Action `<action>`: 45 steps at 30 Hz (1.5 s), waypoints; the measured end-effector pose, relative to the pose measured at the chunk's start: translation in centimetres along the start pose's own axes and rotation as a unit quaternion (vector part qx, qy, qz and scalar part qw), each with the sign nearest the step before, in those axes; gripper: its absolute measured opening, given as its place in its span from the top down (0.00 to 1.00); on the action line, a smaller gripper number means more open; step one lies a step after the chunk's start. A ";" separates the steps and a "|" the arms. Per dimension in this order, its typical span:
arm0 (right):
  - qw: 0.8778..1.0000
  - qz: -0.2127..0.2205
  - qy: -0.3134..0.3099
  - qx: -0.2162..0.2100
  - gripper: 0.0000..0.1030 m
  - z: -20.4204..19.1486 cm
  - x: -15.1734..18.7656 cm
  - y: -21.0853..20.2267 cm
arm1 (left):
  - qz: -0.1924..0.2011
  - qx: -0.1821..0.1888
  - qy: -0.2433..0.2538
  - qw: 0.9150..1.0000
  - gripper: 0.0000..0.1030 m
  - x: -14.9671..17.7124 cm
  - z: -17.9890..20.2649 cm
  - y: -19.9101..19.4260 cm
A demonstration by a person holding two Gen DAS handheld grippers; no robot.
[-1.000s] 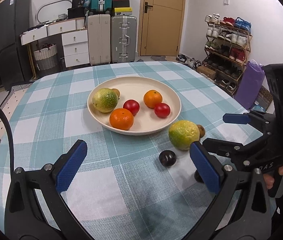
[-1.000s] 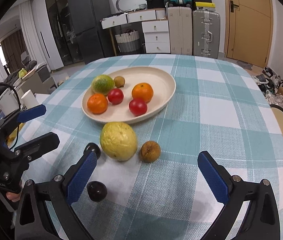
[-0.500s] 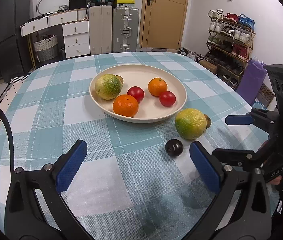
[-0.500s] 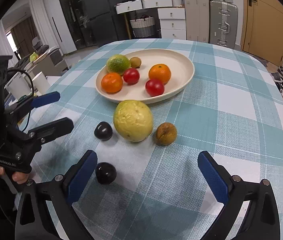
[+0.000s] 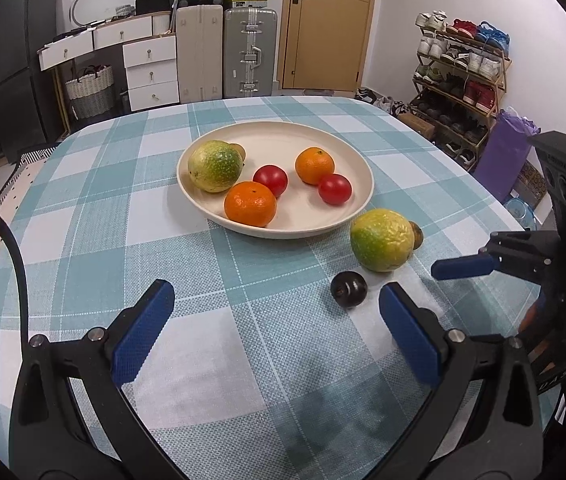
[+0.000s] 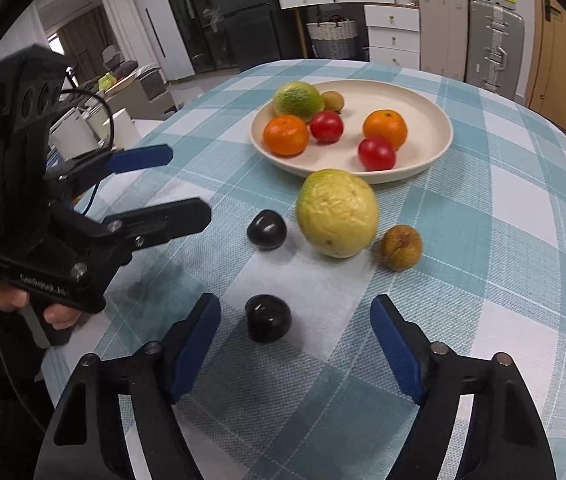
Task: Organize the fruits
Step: 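Grasp a dark plum with the right tool while the left tool grasps the other plum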
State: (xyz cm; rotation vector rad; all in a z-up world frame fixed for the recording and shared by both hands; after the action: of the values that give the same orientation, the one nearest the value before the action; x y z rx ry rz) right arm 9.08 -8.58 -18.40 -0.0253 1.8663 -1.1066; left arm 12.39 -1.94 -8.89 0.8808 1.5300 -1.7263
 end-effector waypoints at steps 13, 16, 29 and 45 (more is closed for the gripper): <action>0.999 -0.012 -0.028 -0.025 0.54 -1.4 1.0 -0.1 | 0.000 -0.001 -0.001 1.000 0.01 -0.1 -0.2 -0.1; 0.999 -0.013 -0.031 -0.025 0.59 -1.4 1.0 -0.1 | -0.001 0.000 -0.001 1.000 0.01 0.0 -0.2 -0.1; 0.999 -0.010 -0.038 -0.022 0.76 -1.5 1.0 -0.2 | -0.002 0.003 0.003 1.000 0.01 0.3 0.3 0.0; 0.999 0.039 -0.020 0.000 0.77 0.5 -1.1 -2.0 | -0.035 0.008 0.003 0.999 0.01 1.6 1.3 2.0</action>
State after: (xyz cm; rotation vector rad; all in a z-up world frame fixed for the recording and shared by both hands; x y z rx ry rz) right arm 9.24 -9.62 -16.37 0.0265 1.8172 -1.0448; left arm 13.05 -3.53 -11.20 0.8511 1.5696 -1.7897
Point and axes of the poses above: each gripper's, at about its wrist camera, not at the fingertips, and y roughly the way its jaws point, z to its right, x to its underside, the point moved 10 cm from there along y, roughly the way its jaws point, and after that the axes turned 10 degrees about z, right-handed, at the moved point
